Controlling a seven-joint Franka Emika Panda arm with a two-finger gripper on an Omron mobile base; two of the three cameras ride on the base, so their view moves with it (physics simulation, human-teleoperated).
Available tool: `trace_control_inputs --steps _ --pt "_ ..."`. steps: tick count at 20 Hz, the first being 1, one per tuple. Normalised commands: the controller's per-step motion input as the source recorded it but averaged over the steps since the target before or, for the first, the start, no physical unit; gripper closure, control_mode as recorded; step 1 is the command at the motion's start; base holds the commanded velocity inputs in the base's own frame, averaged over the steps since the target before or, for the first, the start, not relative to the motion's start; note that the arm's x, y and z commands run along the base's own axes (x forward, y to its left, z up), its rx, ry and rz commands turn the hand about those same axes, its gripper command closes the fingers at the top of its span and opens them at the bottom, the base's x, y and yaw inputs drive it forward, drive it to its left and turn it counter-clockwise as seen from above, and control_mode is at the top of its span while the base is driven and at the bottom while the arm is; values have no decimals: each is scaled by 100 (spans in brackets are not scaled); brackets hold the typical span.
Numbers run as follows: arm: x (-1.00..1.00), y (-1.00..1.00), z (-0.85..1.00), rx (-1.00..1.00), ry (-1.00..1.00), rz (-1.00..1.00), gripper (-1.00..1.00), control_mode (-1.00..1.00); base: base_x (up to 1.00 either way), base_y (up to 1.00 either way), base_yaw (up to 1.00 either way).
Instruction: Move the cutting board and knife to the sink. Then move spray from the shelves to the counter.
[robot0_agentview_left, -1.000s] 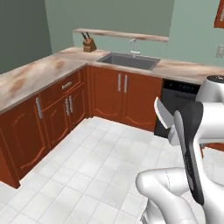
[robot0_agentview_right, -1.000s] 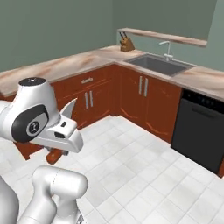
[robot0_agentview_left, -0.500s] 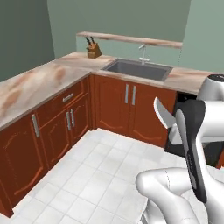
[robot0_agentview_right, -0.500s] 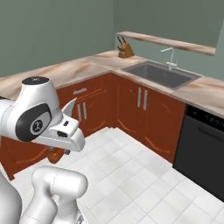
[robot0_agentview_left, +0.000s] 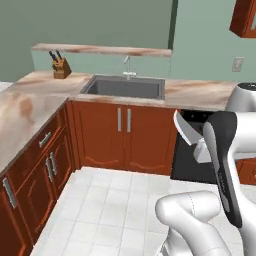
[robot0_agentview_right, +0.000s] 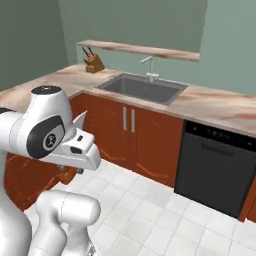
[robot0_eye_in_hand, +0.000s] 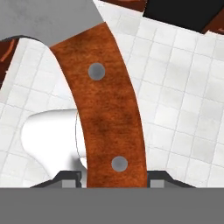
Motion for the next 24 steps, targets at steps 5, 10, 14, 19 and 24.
trace_control_inputs --steps 5,10,14,19,24 --pt "0 0 0 0 0 0 100 100 73 77 -67" --pt "0 0 0 0 0 0 100 100 82 65 -55" --pt "0 0 0 0 0 0 100 100 94 50 -43" --pt "0 0 0 0 0 0 100 100 86 73 -29" --pt "0 0 0 0 0 0 100 100 72 85 -8"
